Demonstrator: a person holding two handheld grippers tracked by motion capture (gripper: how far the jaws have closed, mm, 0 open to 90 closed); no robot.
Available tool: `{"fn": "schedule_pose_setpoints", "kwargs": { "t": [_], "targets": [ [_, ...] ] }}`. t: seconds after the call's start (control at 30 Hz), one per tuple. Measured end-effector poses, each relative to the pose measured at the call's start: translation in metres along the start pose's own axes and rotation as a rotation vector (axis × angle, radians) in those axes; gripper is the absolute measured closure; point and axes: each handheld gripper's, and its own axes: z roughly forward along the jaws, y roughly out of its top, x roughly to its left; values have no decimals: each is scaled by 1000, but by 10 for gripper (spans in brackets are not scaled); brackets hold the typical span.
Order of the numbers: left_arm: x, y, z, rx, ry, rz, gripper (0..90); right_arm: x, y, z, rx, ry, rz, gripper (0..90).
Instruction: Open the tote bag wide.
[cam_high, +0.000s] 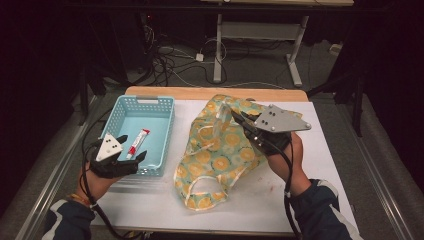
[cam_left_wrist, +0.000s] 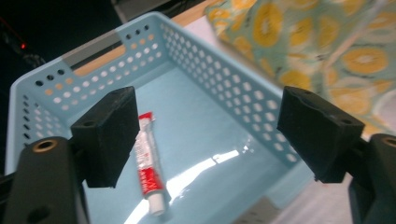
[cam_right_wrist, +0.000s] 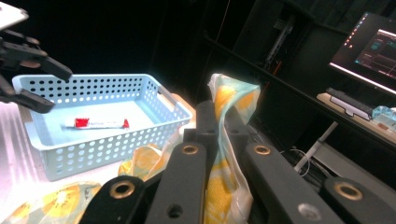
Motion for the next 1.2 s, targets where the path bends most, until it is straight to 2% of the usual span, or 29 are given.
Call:
{"fn": "schedule_pose_setpoints", "kwargs": {
  "t": [0.13,0.2,0.3,0.37,0.43,0.5,0.53,0.63,0.8,0.9,1.0,1.13,1.2],
  "targets": [
    [18,4,15,93,-20,-20,221,0,0,0,3,0,-1,897],
    [25,4,22,120,-28,-39,221,0,-1,1,4,0,-1,897],
    [31,6,34,170,-44,-41,221,-1,-3,0,0,-1,4,897],
    [32,9,37,196,-40,-25,221,-2,-3,-1,-1,-5,7,897],
    [33,16,40,240,-19,-27,222,-3,-3,-1,-2,-5,7,897],
    [34,23,38,216,-35,-22,221,-3,-3,-2,5,-5,7,897],
    [36,25,39,220,-40,-22,221,-3,-3,-3,4,-7,3,897],
    [38,28,47,255,-34,-8,221,-4,-5,-4,-1,-7,8,897],
    [47,27,61,289,-47,-22,241,-3,-8,-4,4,1,10,897],
    [53,26,71,317,-43,-33,261,-3,-9,-4,3,7,12,897],
    [58,25,82,359,-23,-28,283,-1,-11,-2,5,15,12,897],
    [67,22,95,409,-30,-46,325,1,-14,0,9,27,8,896],
    [69,21,101,447,-43,-54,376,2,-15,1,11,32,9,896]
  ]
}}
